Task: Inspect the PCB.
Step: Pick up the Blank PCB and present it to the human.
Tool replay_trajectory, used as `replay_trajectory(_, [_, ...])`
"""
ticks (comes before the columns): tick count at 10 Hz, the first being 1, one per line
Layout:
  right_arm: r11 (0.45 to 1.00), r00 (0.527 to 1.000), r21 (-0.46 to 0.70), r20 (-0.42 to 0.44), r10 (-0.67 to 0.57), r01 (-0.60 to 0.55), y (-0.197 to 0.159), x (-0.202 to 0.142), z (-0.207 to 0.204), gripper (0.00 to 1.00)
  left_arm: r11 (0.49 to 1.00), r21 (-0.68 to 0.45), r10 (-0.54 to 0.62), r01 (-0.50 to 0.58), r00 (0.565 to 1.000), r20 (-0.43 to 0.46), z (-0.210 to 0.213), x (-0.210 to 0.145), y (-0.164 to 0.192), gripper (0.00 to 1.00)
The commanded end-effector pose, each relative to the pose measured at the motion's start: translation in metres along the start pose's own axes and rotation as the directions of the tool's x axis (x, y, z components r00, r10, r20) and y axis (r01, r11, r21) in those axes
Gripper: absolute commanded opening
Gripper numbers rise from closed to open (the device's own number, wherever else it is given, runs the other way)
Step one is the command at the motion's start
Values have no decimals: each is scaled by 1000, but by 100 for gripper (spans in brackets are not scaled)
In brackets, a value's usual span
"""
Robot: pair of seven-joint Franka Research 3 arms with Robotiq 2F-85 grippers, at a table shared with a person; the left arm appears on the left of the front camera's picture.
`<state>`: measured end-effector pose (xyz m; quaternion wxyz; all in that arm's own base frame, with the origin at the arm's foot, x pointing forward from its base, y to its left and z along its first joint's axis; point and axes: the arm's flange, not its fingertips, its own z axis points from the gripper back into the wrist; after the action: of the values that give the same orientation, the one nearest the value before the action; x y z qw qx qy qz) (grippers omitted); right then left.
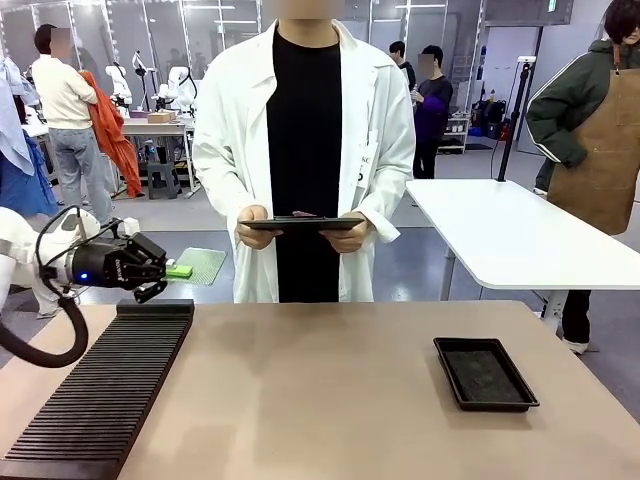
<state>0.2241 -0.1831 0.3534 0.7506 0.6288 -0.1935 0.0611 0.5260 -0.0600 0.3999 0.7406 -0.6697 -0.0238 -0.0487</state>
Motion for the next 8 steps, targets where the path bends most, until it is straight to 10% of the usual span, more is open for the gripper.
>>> replay_trajectory(1, [1000,1000,1,3,4,-4,0,2,-1,100,995,-98,-9,8,1000,-10,-5,19,7,0])
replay_trajectory(8, [1000,1000,1,3,4,-4,0,2,-1,100,997,-76,4,-4,1000,5,-6,20,18,0])
